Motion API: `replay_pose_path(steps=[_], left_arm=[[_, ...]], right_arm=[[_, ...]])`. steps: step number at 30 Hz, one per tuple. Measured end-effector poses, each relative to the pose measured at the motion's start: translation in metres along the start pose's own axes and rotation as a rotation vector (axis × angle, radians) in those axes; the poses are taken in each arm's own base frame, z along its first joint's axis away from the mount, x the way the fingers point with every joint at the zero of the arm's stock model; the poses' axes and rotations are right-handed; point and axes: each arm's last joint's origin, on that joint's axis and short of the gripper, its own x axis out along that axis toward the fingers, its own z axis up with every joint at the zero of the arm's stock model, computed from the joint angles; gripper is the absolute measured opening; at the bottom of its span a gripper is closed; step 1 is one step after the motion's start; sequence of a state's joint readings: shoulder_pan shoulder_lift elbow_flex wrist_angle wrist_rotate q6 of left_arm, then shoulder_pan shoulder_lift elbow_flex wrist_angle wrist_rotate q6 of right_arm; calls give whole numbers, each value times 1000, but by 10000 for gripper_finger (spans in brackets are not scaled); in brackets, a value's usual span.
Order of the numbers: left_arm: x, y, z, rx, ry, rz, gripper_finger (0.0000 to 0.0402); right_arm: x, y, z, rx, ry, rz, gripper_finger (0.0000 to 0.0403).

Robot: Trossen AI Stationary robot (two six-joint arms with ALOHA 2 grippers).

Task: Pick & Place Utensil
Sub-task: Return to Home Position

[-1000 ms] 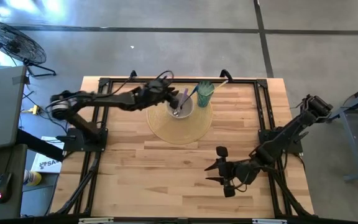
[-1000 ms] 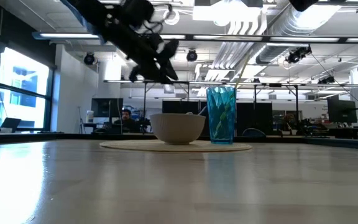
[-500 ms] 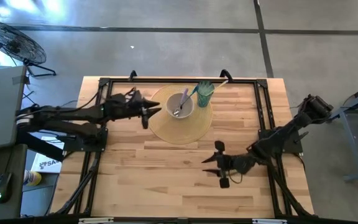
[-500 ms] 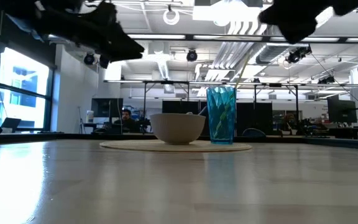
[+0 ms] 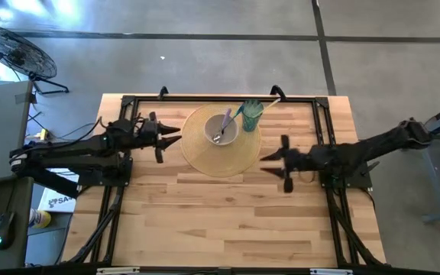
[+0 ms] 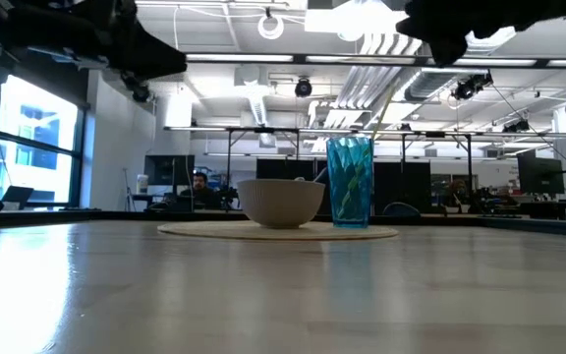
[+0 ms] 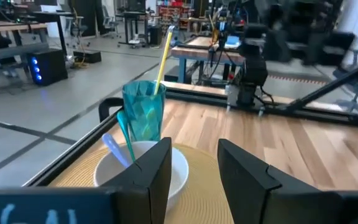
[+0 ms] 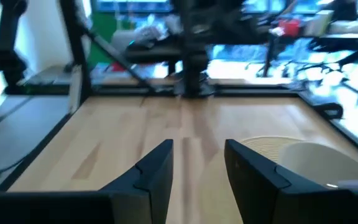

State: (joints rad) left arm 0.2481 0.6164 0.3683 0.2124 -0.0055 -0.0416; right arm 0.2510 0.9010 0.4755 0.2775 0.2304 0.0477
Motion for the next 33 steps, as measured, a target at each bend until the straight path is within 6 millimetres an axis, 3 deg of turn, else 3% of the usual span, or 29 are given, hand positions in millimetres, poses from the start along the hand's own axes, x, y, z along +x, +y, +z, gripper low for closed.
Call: replay_pose_path(steps=[9,19,23,33], left_arm=[[-29,-1,-23,39,-46,-79,129],[-47,0,-46,37,-78,-89,129],[-53,-1,-51,30,-87,-110,129],[-57,-1,-69,-6,-112,-168,129]], right_arm=[[-56,-29,-3,71,-205,-95,138],[-102,-34,2,35,-320,-53,132],[-107,-35,-8,58,-324,-33,112],[-86,-32,-65,133,-308,51,50]])
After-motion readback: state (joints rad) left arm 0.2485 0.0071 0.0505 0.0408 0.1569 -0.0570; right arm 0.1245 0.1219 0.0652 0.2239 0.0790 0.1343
